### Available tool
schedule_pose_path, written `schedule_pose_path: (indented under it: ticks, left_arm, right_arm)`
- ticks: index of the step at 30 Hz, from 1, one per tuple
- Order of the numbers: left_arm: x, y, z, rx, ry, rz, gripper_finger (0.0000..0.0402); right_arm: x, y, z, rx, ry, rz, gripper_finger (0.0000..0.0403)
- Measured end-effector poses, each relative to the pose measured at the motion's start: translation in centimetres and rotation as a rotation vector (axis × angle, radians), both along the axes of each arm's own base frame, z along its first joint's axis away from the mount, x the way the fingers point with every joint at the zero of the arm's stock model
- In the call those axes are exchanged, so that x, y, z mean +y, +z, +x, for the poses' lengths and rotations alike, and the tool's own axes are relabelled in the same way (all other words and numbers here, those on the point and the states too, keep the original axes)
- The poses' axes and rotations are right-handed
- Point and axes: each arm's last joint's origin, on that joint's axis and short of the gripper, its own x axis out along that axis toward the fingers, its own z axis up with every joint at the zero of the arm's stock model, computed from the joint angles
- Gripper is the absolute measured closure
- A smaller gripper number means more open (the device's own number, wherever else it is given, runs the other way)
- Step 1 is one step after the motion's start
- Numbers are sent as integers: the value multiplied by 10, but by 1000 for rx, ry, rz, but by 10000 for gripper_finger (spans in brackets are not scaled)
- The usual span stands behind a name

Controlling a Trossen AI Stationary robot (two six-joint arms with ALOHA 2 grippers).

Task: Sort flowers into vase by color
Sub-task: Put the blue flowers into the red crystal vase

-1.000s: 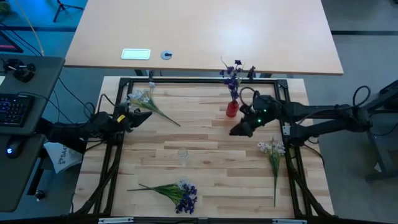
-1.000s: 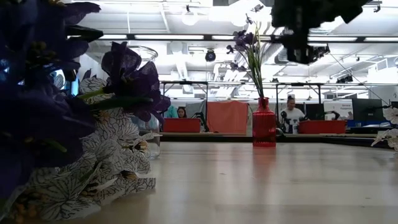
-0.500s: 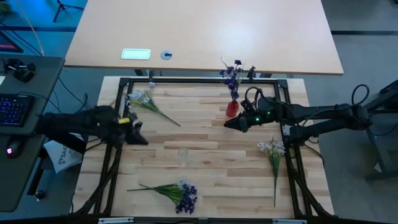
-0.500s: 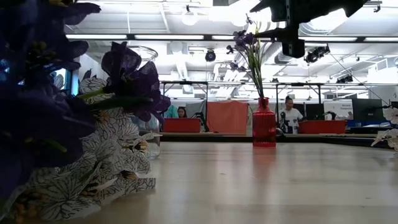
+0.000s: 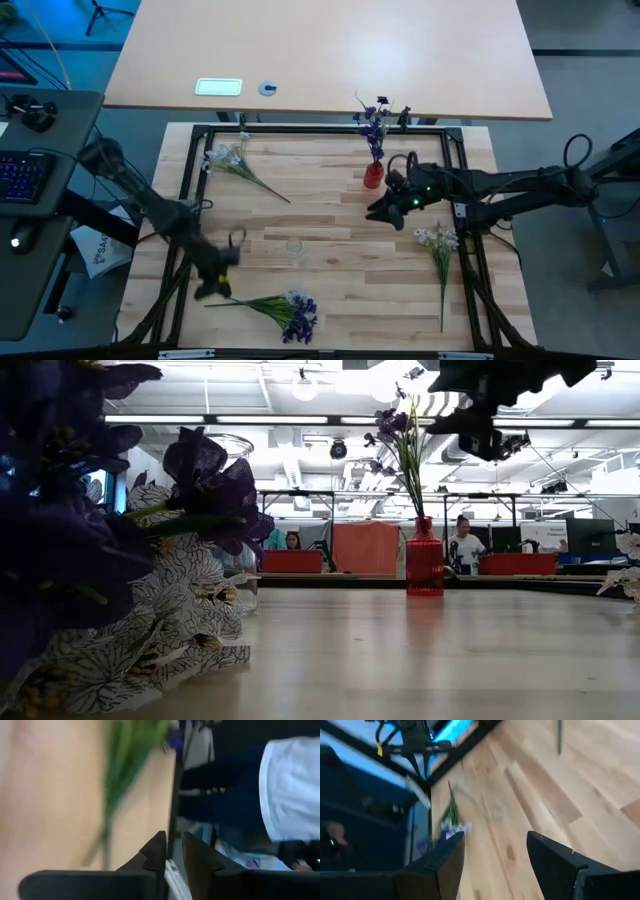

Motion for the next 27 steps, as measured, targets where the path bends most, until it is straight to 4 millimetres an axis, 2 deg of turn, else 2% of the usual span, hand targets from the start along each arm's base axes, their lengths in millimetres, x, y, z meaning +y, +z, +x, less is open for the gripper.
schedule_pose_path:
  ticks: [4, 8, 12, 16, 23, 27]
  left_arm:
    - [-36, -15, 5, 91, -17, -14, 330]
    - [-53, -19, 12, 124, -66, 87, 325]
    - [-58, -25, 20, 52, -127, 311, 325]
    - [-59, -40, 25, -1, -235, 493, 325]
    - [-67, -65, 21, 47, -382, 596, 325]
    - [-65, -68, 13, 87, -414, 666, 325]
  right_arm:
    - [10, -4, -2, 32, 76, -53, 194]
    - [16, -4, -3, 30, 96, -92, 194]
    - [20, -4, -3, 30, 97, -101, 194]
    - [21, -4, -3, 37, 53, -92, 194]
    - [23, -4, -3, 36, -40, -110, 194]
    - [22, -4, -3, 38, -78, -101, 194]
